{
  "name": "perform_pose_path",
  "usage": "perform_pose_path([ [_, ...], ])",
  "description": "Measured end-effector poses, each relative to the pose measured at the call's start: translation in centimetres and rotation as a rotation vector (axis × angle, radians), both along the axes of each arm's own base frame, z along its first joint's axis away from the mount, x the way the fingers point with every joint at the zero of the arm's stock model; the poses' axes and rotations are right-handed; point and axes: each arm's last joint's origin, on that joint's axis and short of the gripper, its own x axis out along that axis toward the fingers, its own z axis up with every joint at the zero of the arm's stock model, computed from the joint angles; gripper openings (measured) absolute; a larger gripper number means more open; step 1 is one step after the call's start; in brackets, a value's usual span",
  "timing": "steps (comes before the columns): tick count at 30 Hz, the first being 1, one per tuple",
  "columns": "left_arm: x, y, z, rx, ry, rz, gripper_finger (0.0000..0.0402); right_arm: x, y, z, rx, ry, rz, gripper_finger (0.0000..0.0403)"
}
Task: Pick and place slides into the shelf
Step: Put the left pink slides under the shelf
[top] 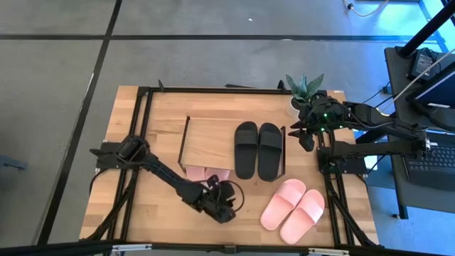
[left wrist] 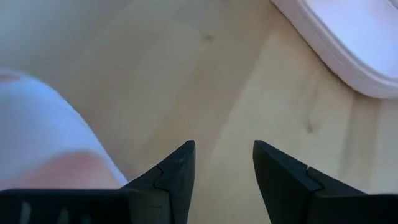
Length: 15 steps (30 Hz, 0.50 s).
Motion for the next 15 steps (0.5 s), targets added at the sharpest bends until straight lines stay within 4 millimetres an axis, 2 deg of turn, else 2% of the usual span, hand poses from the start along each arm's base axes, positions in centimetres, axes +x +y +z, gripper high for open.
perform_pose_path([
  [8,0.8,1.9,0.0,0.095,0.005,0.033,0.0153,0.0,0.0,0.0,0.001,0.003,0.0,0.0159],
  [15,0.4,1.7,-0.1,0.146,0.045,-0.012,0.0153,0.0,0.0,0.0,0.001,0.003,-0.001,0.0159],
])
